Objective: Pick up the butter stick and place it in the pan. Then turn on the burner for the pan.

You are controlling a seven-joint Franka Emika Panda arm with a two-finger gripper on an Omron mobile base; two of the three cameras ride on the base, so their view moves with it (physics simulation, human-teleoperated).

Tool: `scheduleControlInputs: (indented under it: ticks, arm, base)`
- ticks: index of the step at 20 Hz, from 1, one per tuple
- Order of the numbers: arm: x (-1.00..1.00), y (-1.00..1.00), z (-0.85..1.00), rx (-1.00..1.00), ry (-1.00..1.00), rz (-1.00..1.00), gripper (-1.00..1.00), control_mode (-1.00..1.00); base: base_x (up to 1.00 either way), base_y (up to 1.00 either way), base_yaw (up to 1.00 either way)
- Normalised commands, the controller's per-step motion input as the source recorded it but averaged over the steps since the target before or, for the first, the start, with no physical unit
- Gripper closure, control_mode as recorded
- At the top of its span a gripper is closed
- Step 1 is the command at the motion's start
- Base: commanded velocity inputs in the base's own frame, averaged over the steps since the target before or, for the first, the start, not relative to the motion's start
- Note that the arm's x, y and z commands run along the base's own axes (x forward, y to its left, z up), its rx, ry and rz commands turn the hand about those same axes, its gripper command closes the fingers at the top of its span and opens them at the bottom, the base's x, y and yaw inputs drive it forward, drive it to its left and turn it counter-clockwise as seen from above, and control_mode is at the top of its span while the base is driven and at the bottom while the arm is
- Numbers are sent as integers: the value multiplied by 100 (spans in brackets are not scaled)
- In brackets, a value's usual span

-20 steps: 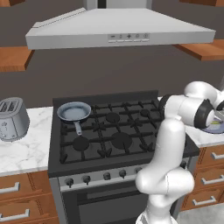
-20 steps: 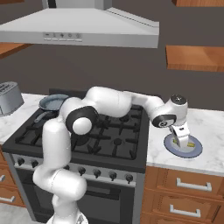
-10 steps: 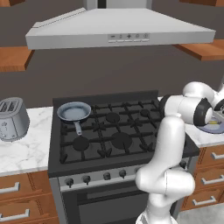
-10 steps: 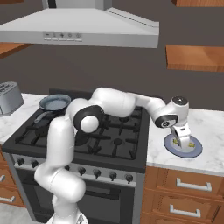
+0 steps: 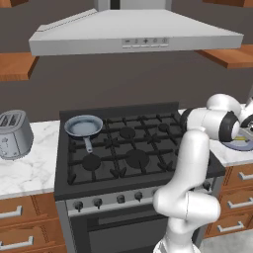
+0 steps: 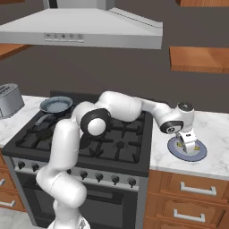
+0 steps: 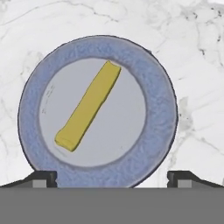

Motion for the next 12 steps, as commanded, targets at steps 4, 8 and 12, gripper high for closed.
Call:
scheduleControlInputs:
  ticks: [4, 8, 12]
  arm:
    - [17, -12, -18, 0, 0, 0, -100, -100]
    - [18, -11, -16, 0, 0, 0, -100, -100]
    - [23, -10, -9, 0, 2, 0, -100, -100]
  base:
    - [0, 0, 0]
    - [0, 0, 0]
    - [0, 0, 0]
